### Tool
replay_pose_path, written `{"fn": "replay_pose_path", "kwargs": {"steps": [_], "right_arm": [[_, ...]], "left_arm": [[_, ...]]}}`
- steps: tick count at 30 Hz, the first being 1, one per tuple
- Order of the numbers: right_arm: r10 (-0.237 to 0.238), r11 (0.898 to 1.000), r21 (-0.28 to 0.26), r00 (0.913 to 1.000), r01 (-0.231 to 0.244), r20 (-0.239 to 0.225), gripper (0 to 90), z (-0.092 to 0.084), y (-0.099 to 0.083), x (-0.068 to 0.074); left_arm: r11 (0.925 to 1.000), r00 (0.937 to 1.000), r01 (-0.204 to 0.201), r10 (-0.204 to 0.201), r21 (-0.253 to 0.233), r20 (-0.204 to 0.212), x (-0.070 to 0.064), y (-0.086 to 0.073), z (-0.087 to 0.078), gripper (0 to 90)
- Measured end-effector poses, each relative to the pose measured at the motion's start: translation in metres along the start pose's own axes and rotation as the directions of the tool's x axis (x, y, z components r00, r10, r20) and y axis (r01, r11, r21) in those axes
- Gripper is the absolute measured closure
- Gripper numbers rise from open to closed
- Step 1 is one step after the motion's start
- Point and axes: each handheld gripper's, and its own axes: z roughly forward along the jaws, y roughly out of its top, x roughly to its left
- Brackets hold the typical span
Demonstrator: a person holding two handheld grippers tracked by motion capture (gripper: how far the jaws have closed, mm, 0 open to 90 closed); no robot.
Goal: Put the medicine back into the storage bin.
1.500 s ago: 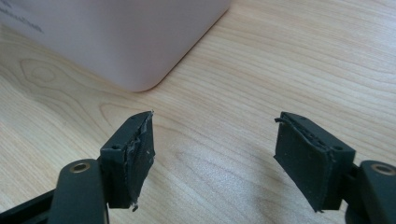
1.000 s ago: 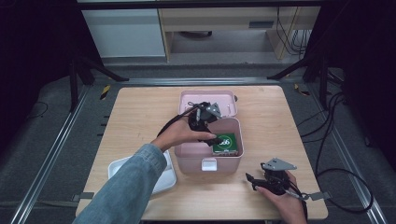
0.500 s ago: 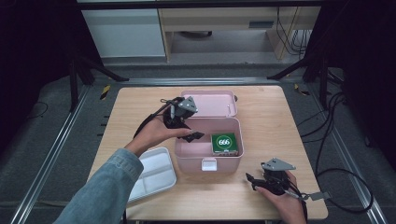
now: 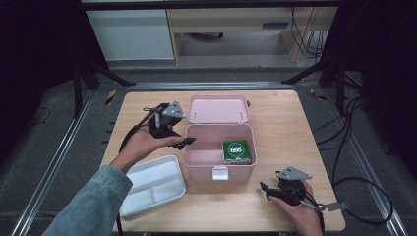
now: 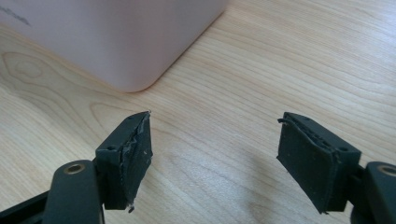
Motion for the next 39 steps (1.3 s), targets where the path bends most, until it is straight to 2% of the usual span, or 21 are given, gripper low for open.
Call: {"fn": "replay_pose_path", "kwargs": {"steps": [1, 6, 9, 10, 11, 12, 13, 15, 16, 17, 18, 21, 23, 25, 28, 30, 36, 39], "right_arm": [[0.001, 1.0, 0.002, 1.0, -0.001, 0.004, 27.3, -0.001, 0.0, 0.0], [-0.006, 1.0, 0.002, 1.0, 0.006, 0.006, 27.6, 0.0, 0.0, -0.001], [-0.011, 1.0, -0.001, 0.9999, 0.011, 0.005, 28.5, 0.0, 0.001, -0.001], [-0.011, 1.0, -0.001, 0.9999, 0.011, 0.005, 28.5, 0.0, 0.001, -0.001], [-0.007, 1.0, -0.002, 1.0, 0.007, 0.007, 29.3, -0.001, 0.001, -0.002], [-0.007, 1.0, -0.002, 1.0, 0.007, 0.007, 29.3, -0.001, 0.001, -0.002], [-0.007, 1.0, -0.005, 0.9999, 0.007, 0.009, 29.7, -0.002, 0.001, -0.003], [-0.003, 1.0, -0.005, 0.9999, 0.003, 0.011, 29.9, -0.002, 0.0, -0.003], [-0.003, 1.0, -0.005, 0.9999, 0.003, 0.011, 29.9, -0.002, 0.0, -0.003], [-0.006, 1.0, -0.005, 0.9999, 0.006, 0.012, 30.5, -0.002, 0.0, -0.003], [-0.008, 1.0, -0.005, 0.9999, 0.008, 0.011, 30.9, -0.002, 0.0, -0.003], [-0.011, 1.0, -0.004, 0.9999, 0.011, 0.012, 31.6, -0.002, 0.0, -0.002], [-0.011, 1.0, -0.003, 0.9999, 0.011, 0.011, 32.4, -0.001, 0.0, -0.001], [-0.013, 1.0, -0.002, 0.9999, 0.013, 0.011, 32.8, -0.001, 0.0, -0.001], [-0.014, 1.0, -0.003, 0.9999, 0.014, 0.009, 33.9, -0.001, 0.0, 0.0], [-0.015, 1.0, -0.002, 0.9999, 0.015, 0.008, 34.1, -0.001, 0.0, 0.0], [-0.011, 1.0, -0.006, 0.9999, 0.011, 0.008, 34.2, -0.002, 0.0, 0.0], [-0.012, 1.0, -0.014, 0.9999, 0.012, 0.009, 34.6, -0.003, 0.0, 0.0]], "left_arm": [[0.9998, 0.9998, 0.017, -0.017, -0.014, -0.006, 0.002, -0.008, -0.007, 9.8], [0.9994, 0.999, 0.036, -0.036, -0.004, -0.028, 0.004, -0.023, -0.02, 10.0], [0.9979, 0.9967, 0.064, -0.064, 0.005, -0.05, 0.006, -0.039, -0.031, 9.8], [0.9979, 0.9967, 0.064, -0.064, 0.005, -0.05, 0.006, -0.039, -0.031, 9.7], [0.9971, 0.9954, 0.077, -0.076, 0.005, -0.059, 0.006, -0.048, -0.036, 9.3], [0.9971, 0.9954, 0.077, -0.076, 0.005, -0.059, 0.006, -0.048, -0.036, 9.0], [0.9955, 0.9926, 0.094, -0.094, 0.002, -0.077, 0.006, -0.058, -0.04, 8.8], [0.994, 0.9907, 0.109, -0.108, 0.009, -0.083, 0.006, -0.07, -0.044, 8.6], [0.994, 0.9907, 0.109, -0.108, 0.009, -0.083, 0.006, -0.07, -0.044, 8.6], [0.9922, 0.9885, 0.124, -0.122, 0.014, -0.089, 0.005, -0.083, -0.046, 8.6], [0.9913, 0.9877, 0.129, -0.127, 0.022, -0.092, 0.004, -0.089, -0.046, 8.6], [0.9913, 0.9881, 0.126, -0.122, 0.037, -0.094, 0.0, -0.1, -0.047, 9.3], [0.9913, 0.9892, 0.114, -0.107, 0.066, -0.1, -0.006, -0.112, -0.047, 10.3], [0.9909, 0.9894, 0.116, -0.109, 0.069, -0.096, -0.008, -0.115, -0.047, 10.9], [0.9875, 0.9887, 0.117, -0.106, 0.106, -0.105, -0.015, -0.127, -0.045, 13.9], [0.9859, 0.9886, 0.128, -0.118, 0.108, -0.093, -0.018, -0.132, -0.045, 14.6], [0.9844, 0.9917, 0.109, -0.098, 0.138, -0.083, -0.028, -0.144, -0.045, 19.4], [0.9826, 0.9936, 0.103, -0.094, 0.155, -0.064, -0.038, -0.154, -0.042, 21.2]]}}
